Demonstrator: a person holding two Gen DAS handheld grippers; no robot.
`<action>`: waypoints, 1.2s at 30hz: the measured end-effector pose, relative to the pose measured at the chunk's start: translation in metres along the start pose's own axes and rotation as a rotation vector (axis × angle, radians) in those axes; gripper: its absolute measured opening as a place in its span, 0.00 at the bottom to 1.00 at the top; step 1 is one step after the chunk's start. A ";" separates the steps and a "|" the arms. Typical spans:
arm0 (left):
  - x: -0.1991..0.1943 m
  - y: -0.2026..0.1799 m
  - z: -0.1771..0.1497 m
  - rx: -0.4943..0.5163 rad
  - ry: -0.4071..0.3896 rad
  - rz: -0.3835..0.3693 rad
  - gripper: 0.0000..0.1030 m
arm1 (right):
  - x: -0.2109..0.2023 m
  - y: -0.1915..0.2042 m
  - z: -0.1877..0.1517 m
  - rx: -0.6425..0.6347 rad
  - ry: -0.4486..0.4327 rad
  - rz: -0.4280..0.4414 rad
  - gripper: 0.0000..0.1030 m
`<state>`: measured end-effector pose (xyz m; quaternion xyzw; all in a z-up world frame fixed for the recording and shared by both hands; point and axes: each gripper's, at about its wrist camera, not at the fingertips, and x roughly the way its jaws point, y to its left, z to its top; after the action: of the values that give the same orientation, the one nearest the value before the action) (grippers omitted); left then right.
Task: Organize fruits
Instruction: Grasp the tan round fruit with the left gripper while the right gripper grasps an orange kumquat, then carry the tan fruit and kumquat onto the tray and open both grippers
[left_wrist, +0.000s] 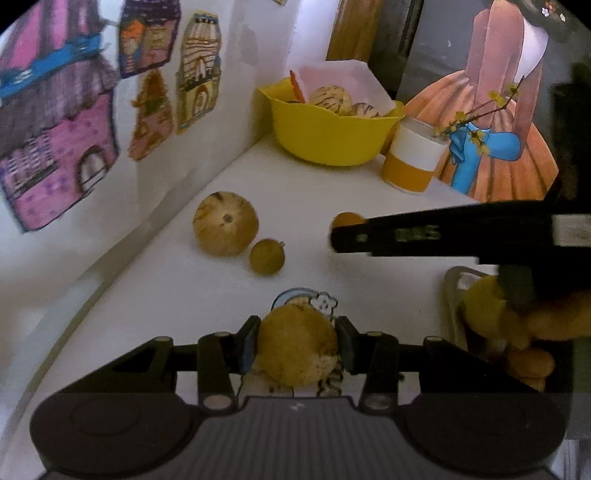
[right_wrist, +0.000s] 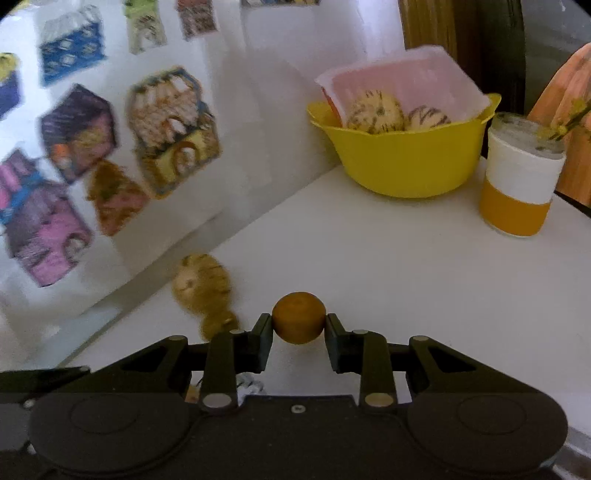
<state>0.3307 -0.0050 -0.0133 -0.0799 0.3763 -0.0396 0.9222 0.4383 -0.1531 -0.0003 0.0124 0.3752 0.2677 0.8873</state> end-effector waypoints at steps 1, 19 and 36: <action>-0.004 0.001 -0.002 -0.007 0.001 -0.002 0.46 | -0.010 -0.001 -0.003 -0.004 -0.011 -0.001 0.31; -0.099 -0.067 -0.031 0.066 -0.089 -0.123 0.46 | -0.201 0.009 -0.093 -0.029 -0.219 -0.082 0.31; -0.095 -0.120 -0.081 0.122 -0.012 -0.205 0.46 | -0.242 -0.021 -0.193 0.071 -0.183 -0.175 0.31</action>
<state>0.2043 -0.1198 0.0163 -0.0617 0.3573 -0.1560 0.9188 0.1794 -0.3232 0.0163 0.0353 0.3017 0.1737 0.9368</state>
